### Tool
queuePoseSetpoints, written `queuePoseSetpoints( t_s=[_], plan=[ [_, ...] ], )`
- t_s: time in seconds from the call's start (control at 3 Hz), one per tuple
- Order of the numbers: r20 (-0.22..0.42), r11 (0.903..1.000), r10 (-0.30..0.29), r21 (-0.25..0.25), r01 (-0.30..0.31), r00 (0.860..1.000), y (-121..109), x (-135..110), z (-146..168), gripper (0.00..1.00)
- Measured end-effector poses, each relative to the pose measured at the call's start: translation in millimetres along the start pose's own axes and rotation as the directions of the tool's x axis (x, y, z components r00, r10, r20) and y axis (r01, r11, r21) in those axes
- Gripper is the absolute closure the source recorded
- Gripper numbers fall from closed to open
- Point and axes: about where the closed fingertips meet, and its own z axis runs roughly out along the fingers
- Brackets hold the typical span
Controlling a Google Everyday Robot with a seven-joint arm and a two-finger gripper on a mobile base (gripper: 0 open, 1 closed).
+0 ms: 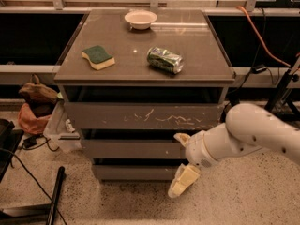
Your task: Open middle drawer
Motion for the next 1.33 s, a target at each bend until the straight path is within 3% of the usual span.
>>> queuePoseSetpoints(
  t_s=[0.67, 1.0, 1.33],
  plan=[
    [0.166, 0.9975, 0.045, -0.061, -0.035, 0.985, -69, 27, 129, 0.0],
    [0.166, 0.9976, 0.044, -0.06, -0.034, 0.985, -69, 27, 129, 0.0],
    [0.198, 0.9957, 0.064, -0.078, -0.05, 0.978, -82, 36, 148, 0.0]
  ],
)
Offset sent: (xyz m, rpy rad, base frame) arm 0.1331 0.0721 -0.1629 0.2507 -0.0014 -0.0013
